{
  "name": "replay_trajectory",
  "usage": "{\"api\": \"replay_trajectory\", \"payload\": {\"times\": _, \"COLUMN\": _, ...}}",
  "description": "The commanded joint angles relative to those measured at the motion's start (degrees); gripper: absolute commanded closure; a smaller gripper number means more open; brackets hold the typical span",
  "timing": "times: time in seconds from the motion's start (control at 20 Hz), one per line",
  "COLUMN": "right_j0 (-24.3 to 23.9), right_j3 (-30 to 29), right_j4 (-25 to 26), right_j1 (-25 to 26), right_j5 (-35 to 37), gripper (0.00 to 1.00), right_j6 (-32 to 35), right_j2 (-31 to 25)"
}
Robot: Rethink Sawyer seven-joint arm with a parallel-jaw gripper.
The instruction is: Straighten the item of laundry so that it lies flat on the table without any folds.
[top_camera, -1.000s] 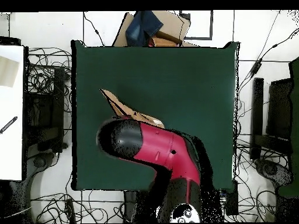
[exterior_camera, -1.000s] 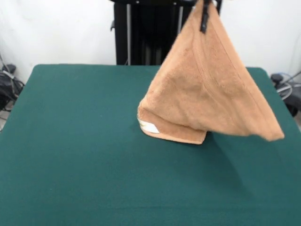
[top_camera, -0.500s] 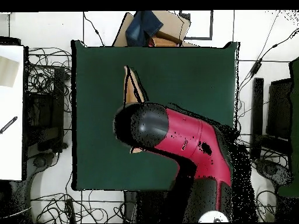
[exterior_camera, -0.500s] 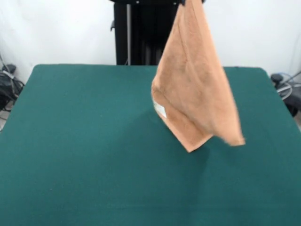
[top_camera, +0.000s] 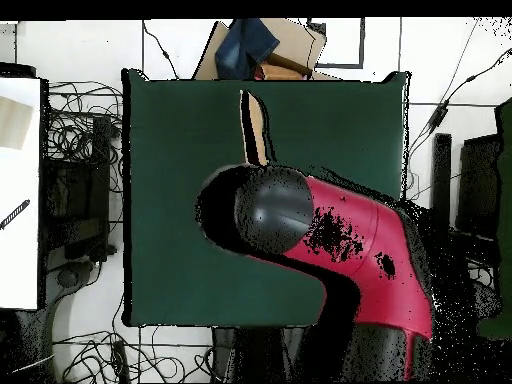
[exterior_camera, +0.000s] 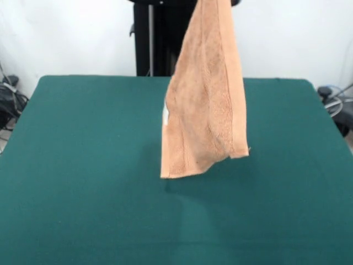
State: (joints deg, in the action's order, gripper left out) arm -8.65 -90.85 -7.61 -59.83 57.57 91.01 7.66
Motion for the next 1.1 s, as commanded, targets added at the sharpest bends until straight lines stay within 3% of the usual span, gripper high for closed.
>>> {"api": "replay_trajectory", "payload": {"times": 0.05, "right_j0": -3.5, "right_j3": 1.1, "right_j4": 1.7, "right_j1": -0.9, "right_j5": 7.6, "gripper": 1.0, "right_j6": -2.5, "right_j2": -4.3}}
{"api": "replay_trajectory", "payload": {"times": 0.65, "right_j0": -10.7, "right_j3": 10.3, "right_j4": 3.4, "right_j1": 2.7, "right_j5": 14.5, "gripper": 1.0, "right_j6": -7.2, "right_j2": -8.0}}
{"api": "replay_trajectory", "payload": {"times": 1.1, "right_j0": -14.5, "right_j3": 9.7, "right_j4": 6.2, "right_j1": 3.4, "right_j5": 10.0, "gripper": 1.0, "right_j6": -10.8, "right_j2": -10.1}}
